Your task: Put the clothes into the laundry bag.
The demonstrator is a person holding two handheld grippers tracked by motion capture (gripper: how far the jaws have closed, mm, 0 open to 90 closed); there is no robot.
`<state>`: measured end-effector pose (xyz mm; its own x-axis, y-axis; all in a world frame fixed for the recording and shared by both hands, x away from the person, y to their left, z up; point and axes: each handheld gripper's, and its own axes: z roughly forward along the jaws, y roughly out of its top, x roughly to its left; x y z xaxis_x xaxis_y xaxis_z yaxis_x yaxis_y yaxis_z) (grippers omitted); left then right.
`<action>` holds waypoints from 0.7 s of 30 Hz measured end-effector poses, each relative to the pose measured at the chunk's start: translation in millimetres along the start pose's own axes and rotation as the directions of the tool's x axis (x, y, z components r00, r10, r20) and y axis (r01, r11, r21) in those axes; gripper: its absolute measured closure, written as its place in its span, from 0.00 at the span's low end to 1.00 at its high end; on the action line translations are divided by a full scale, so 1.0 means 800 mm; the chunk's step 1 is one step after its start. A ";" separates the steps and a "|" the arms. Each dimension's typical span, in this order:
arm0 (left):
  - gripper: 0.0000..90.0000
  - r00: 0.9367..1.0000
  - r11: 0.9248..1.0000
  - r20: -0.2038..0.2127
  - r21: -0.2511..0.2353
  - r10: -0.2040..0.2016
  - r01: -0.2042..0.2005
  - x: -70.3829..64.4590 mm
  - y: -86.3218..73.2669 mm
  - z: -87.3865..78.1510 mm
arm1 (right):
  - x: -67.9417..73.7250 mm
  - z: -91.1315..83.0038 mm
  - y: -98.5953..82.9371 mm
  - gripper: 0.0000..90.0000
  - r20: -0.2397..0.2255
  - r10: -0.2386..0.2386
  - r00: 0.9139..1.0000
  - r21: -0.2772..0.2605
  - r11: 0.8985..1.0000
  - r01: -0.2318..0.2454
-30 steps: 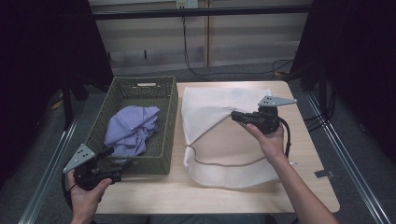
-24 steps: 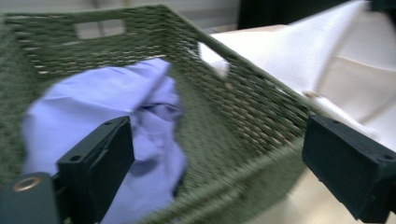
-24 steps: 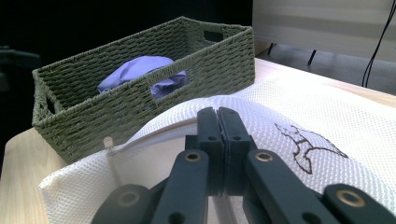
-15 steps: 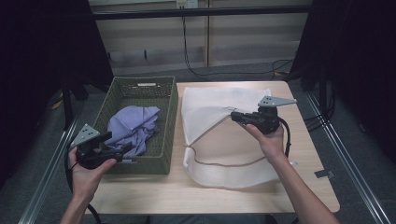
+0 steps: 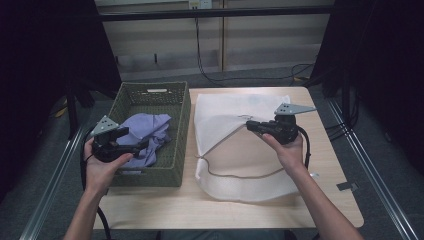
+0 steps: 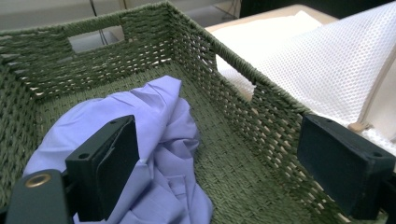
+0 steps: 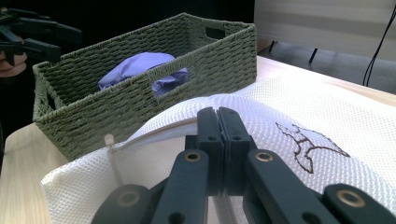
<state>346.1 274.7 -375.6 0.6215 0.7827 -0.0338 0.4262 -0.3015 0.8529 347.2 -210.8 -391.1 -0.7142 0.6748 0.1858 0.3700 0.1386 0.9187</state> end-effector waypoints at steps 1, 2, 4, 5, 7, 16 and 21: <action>0.15 1.000 1.000 -0.001 0.009 0.003 -0.003 0.003 0.002 0.002 | -0.001 -0.001 0.000 0.99 0.007 0.001 1.000 -0.003 1.000 -0.001; 0.15 1.000 0.999 0.005 0.033 -0.006 0.006 0.009 0.006 0.006 | -0.001 -0.002 0.001 0.99 0.005 0.003 1.000 -0.004 1.000 -0.003; 0.15 1.000 0.999 -0.004 0.033 -0.013 0.013 0.013 0.007 0.009 | -0.001 -0.002 0.001 0.99 0.006 0.002 1.000 -0.005 1.000 -0.002; 0.15 1.000 0.999 -0.009 0.039 -0.018 0.018 0.017 0.009 0.012 | 0.000 -0.002 0.001 0.99 0.004 -0.001 1.000 -0.005 1.000 0.001; 0.14 0.999 0.997 -0.024 0.068 -0.035 0.036 0.025 0.012 0.023 | 0.001 -0.001 0.000 0.99 0.003 0.000 1.000 0.000 1.000 0.000; 0.14 0.997 0.974 -0.076 0.224 -0.020 0.036 0.047 0.013 0.059 | 0.002 0.004 -0.001 0.99 0.001 0.005 1.000 0.014 1.000 -0.005; 0.13 0.995 0.963 -0.080 0.259 -0.054 0.073 0.057 0.013 0.077 | 0.001 0.004 -0.002 0.99 -0.006 0.009 1.000 0.010 1.000 -0.009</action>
<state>419.3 274.3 -400.5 0.5434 0.8386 -0.0380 0.6260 -0.3747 0.6839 348.2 -208.3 -393.4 -0.7145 0.6716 0.1960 0.3822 0.1399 0.9134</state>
